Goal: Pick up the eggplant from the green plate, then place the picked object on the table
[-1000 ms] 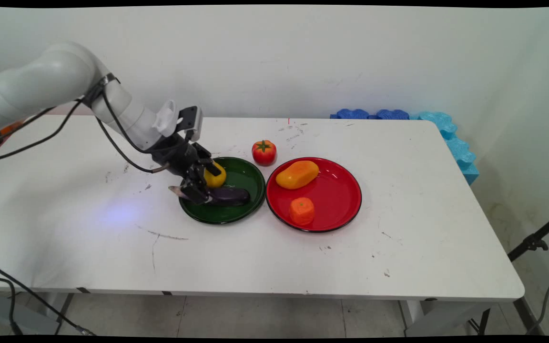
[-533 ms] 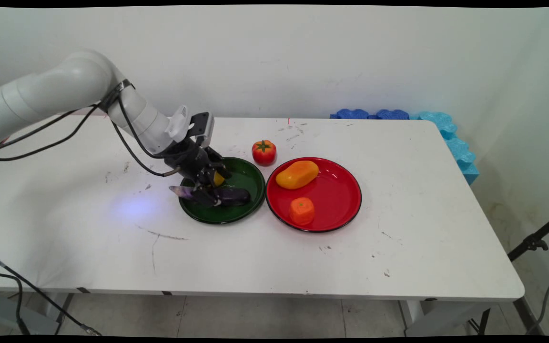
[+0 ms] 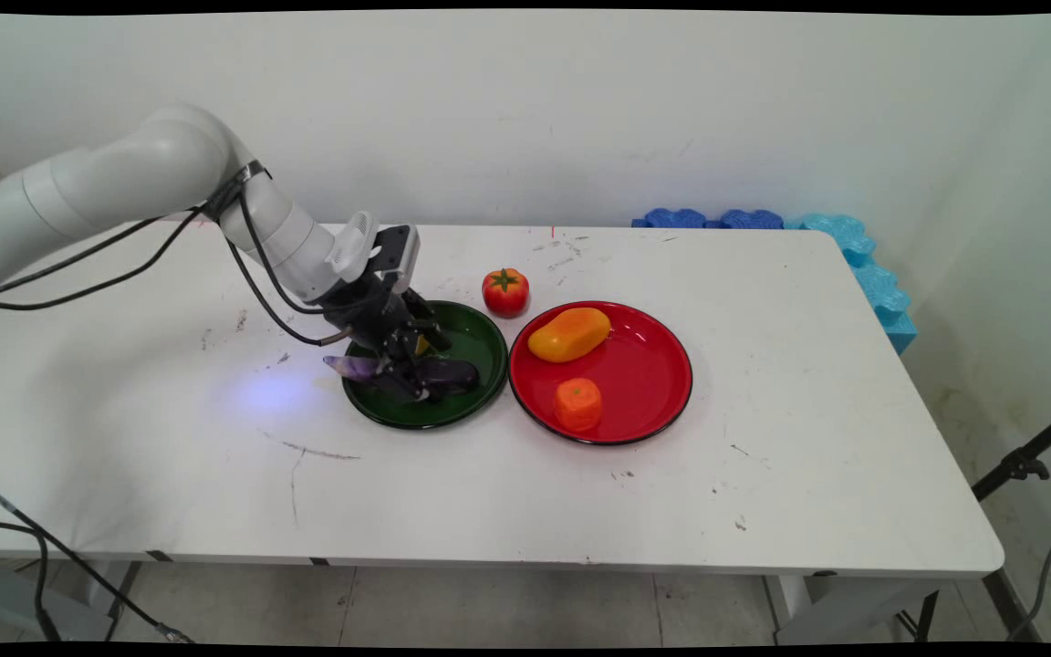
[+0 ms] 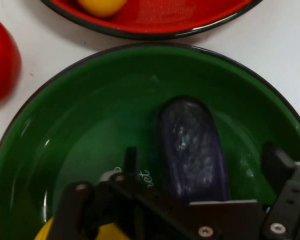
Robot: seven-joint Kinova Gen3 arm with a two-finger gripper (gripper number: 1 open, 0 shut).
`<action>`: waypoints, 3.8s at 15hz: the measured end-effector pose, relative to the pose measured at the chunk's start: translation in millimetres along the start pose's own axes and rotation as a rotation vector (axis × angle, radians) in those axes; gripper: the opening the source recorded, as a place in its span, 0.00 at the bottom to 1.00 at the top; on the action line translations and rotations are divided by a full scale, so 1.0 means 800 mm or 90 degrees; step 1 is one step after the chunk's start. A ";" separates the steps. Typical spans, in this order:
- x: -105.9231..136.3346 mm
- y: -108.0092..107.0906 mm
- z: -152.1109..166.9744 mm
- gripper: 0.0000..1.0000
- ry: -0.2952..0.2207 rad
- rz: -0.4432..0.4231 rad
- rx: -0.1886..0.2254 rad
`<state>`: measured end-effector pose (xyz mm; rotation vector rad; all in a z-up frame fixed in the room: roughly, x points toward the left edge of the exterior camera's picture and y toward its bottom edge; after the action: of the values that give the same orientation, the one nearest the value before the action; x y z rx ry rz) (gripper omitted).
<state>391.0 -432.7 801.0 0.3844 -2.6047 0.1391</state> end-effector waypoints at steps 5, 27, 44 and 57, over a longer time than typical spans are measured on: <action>-0.002 0.000 0.004 0.00 -0.010 0.012 -0.001; 0.135 0.061 -0.107 0.00 0.067 -0.113 0.041; 0.148 0.167 -0.017 0.00 0.062 -0.110 -0.033; 0.111 0.185 0.048 0.00 0.055 -0.054 -0.040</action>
<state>255.2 -319.9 807.1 0.4561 -2.4957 0.0439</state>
